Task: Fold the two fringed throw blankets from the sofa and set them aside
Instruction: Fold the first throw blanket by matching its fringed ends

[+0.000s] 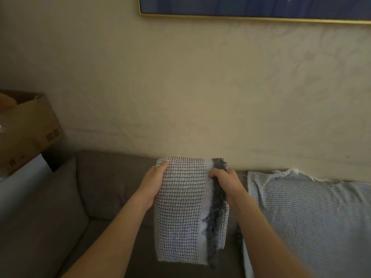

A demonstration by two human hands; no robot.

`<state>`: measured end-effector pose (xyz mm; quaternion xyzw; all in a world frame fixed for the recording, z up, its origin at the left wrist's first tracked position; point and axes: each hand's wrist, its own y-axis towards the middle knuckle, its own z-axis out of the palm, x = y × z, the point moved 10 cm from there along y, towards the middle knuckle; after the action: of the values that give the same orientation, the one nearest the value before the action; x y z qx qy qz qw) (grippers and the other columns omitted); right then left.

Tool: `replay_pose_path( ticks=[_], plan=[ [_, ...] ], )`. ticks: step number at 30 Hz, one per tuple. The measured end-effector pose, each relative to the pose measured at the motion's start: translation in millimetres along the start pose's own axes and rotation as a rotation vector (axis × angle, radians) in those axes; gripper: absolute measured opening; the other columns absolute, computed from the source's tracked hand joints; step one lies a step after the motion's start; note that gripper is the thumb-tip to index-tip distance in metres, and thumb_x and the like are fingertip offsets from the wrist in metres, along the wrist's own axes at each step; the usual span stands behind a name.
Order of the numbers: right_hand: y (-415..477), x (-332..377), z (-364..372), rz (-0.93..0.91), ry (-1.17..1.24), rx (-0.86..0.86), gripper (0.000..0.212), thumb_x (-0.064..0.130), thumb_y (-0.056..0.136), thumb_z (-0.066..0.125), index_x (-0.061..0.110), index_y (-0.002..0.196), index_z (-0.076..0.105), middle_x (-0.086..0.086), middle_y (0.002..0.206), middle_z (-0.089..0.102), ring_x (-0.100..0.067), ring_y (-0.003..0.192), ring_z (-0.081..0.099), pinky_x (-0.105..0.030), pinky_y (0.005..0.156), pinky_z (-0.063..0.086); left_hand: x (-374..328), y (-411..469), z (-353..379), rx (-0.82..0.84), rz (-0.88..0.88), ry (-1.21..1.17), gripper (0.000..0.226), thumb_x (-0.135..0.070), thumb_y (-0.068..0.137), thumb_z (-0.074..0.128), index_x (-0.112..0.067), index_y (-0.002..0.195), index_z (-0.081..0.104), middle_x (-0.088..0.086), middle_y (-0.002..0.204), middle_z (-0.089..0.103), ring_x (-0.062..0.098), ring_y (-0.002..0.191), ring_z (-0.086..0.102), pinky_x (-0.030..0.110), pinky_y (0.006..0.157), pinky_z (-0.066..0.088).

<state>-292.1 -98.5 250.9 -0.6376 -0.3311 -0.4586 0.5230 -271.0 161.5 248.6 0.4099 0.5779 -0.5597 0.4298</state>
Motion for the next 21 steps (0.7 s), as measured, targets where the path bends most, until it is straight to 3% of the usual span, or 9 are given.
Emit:
replay_pose_path(
  ticks=[2, 4, 7, 10, 14, 16, 18, 19, 21],
  plan=[
    [1, 1, -3, -0.028, 0.007, -0.054, 0.067, 0.021, 0.065, 0.085, 0.002, 0.115, 0.045, -0.013, 0.093, 0.054, -0.026, 0.08, 0.059, -0.039, 0.065, 0.049, -6, 1, -7, -0.058, 0.008, 0.08, 0.044, -0.05, 0.103, 0.058, -0.012, 0.125, 0.061, 0.003, 0.118, 0.071, 0.015, 0.106, 0.068, 0.028, 0.074, 0.05],
    [1, 6, -8, -0.088, 0.03, -0.098, 0.072, 0.008, 0.084, 0.081, 0.015, 0.131, 0.028, -0.006, 0.103, 0.052, -0.017, 0.088, 0.059, -0.034, 0.072, 0.052, -11, 1, -21, -0.177, 0.036, 0.083, 0.04, -0.037, 0.102, 0.064, -0.009, 0.126, 0.048, 0.008, 0.119, 0.062, 0.014, 0.1, 0.062, 0.029, 0.072, 0.048],
    [0, 15, -12, -0.237, -0.103, -0.122, 0.07, 0.018, 0.085, 0.085, 0.034, 0.133, 0.037, 0.003, 0.11, 0.058, -0.016, 0.097, 0.064, -0.037, 0.083, 0.057, -9, 1, -30, -0.225, 0.044, -0.08, 0.034, -0.024, 0.101, 0.066, -0.018, 0.129, 0.046, 0.013, 0.124, 0.06, 0.024, 0.105, 0.066, 0.036, 0.077, 0.054],
    [-6, 24, -11, -0.313, -0.271, -0.167, 0.046, 0.03, 0.089, 0.081, 0.035, 0.123, 0.051, 0.007, 0.103, 0.066, -0.013, 0.088, 0.066, -0.032, 0.07, 0.054, -17, -1, -21, -0.092, 0.094, -0.058, 0.032, -0.016, 0.092, 0.076, -0.023, 0.121, 0.065, 0.01, 0.125, 0.068, 0.024, 0.107, 0.07, 0.035, 0.077, 0.054],
    [-12, 43, 2, -0.488, -0.467, -0.167, 0.007, 0.024, 0.102, 0.061, 0.026, 0.108, 0.059, 0.002, 0.098, 0.073, -0.023, 0.082, 0.07, -0.038, 0.073, 0.054, -34, -13, -7, 0.115, 0.229, 0.29, 0.069, -0.009, 0.07, 0.094, -0.035, 0.127, 0.064, -0.009, 0.124, 0.066, 0.01, 0.112, 0.066, 0.029, 0.088, 0.055],
    [-9, 45, 7, -0.482, -0.483, -0.11, 0.009, 0.023, 0.105, 0.056, 0.026, 0.104, 0.065, 0.0, 0.099, 0.074, -0.024, 0.083, 0.069, -0.036, 0.075, 0.054, -39, -14, -2, 0.184, 0.296, 0.482, 0.091, -0.014, 0.055, 0.103, -0.039, 0.131, 0.058, -0.013, 0.129, 0.062, 0.008, 0.117, 0.063, 0.03, 0.095, 0.054],
    [-6, 47, 9, -0.468, -0.426, -0.017, 0.007, 0.032, 0.103, 0.064, 0.029, 0.103, 0.071, 0.006, 0.103, 0.075, -0.018, 0.097, 0.07, -0.041, 0.092, 0.058, -42, -13, 1, 0.203, 0.328, 0.677, 0.106, -0.019, 0.047, 0.105, -0.043, 0.135, 0.051, -0.015, 0.132, 0.058, 0.008, 0.12, 0.058, 0.031, 0.095, 0.05],
    [-6, 48, 11, -0.469, -0.396, 0.049, 0.014, 0.04, 0.096, 0.075, 0.031, 0.106, 0.073, 0.009, 0.108, 0.075, -0.015, 0.103, 0.07, -0.045, 0.099, 0.057, -45, -13, 3, 0.201, 0.335, 0.753, 0.11, -0.018, 0.046, 0.105, -0.044, 0.137, 0.047, -0.014, 0.133, 0.057, 0.01, 0.119, 0.057, 0.031, 0.093, 0.048],
    [-8, 43, 17, -0.465, -0.422, 0.201, 0.064, 0.055, 0.067, 0.097, 0.038, 0.123, 0.07, 0.014, 0.125, 0.07, -0.009, 0.116, 0.067, -0.046, 0.106, 0.055, -51, -15, 8, 0.176, 0.377, 0.889, 0.116, -0.018, 0.045, 0.104, -0.039, 0.142, 0.044, -0.011, 0.134, 0.057, 0.013, 0.121, 0.053, 0.031, 0.094, 0.044]
  ],
)
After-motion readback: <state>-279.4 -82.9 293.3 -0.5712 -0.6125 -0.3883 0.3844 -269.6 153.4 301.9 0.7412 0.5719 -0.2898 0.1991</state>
